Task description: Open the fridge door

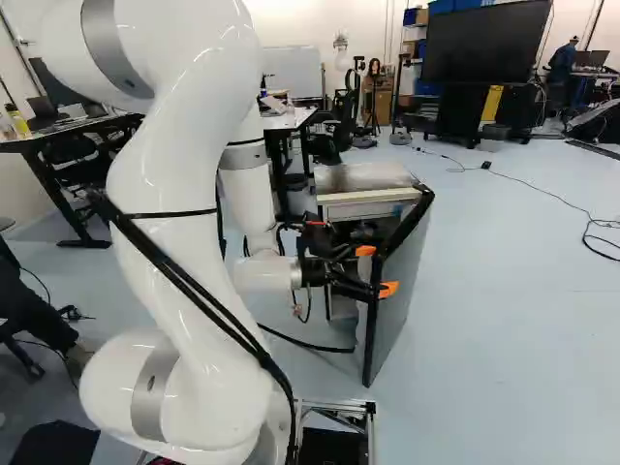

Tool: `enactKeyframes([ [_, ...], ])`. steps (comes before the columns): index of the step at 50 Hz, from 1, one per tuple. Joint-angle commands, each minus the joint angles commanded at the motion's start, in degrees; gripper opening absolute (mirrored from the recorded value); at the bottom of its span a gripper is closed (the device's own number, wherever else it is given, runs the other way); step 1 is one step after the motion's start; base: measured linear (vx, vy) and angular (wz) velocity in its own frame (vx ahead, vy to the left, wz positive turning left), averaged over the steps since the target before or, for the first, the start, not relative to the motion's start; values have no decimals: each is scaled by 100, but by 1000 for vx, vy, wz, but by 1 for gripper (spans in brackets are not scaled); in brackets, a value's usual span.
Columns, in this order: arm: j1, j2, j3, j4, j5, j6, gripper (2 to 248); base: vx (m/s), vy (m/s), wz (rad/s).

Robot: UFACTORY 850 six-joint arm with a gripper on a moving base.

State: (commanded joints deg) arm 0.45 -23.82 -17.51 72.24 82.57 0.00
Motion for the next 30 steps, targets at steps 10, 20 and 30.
enactKeyframes([
  [10,43,174,106,0,0,0,247,0,0,0],
  [20,43,436,172,0,0,0,247,0,0,0],
  [30,43,501,186,0,0,0,247,0,0,0],
])
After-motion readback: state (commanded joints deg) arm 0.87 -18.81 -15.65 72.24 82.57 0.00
